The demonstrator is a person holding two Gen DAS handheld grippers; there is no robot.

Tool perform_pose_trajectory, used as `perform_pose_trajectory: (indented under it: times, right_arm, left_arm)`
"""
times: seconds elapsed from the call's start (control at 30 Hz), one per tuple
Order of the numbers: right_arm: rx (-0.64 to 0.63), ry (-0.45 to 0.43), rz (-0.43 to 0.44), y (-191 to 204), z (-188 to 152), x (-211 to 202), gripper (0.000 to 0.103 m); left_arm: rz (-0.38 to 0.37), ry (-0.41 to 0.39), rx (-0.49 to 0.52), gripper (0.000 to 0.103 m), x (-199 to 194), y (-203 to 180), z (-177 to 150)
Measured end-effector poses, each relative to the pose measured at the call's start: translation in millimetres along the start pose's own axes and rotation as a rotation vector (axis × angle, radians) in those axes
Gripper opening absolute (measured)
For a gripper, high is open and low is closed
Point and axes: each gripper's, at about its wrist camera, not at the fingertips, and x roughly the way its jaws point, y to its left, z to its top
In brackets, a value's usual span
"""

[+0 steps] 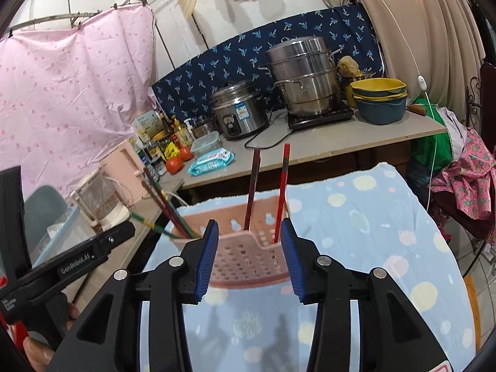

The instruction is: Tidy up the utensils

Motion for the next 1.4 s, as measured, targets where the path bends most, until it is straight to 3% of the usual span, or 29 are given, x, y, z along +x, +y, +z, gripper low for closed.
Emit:
perform_pose_trajectory:
  times: [0.07, 0.13, 0.33, 0.47, 0.77, 1.23, 1.4]
  right_arm:
    - [-0.002, 0.015, 0.0, 0.5, -8.0, -3.6, 0.042]
    - [-0.006, 0.033, -0.003, 1.7, -18.2, -7.7, 0.043]
    - [-0.023, 0.07, -0.03, 4.8, -44.5, -16.8, 0.043]
    - [-0.042, 0.087, -0.046, 7.3, -59.8, -22.5, 0.049]
    - [-0.101, 0.107, -0.091, 11.3, -87.7, -32.2, 0.057]
    - [-0.13, 0.147, -0.095, 13.6, -108.0, -30.5, 0.058]
    - [-0.109, 0.13, -0.11, 9.1, -106.6, -33.4, 0.075]
  left_arm:
    - [0.003, 0.012, -0.002, 0.061, -4.6, 1.7, -9.1]
    - [0.007, 0.021, -0.008, 0.071, -7.5, 3.3, -16.5]
    - [0.019, 0.05, -0.008, 0.073, -16.6, 5.9, -38.9]
    - [0.039, 0.061, -0.003, 0.082, -21.1, 9.0, -53.0]
    - [0.093, 0.106, 0.013, 0.088, -23.0, 14.1, -81.6]
    - [0.137, 0.15, 0.041, 0.093, -18.4, 10.6, -104.2]
    - [0.147, 0.169, 0.033, 0.093, -14.0, 12.7, -109.4]
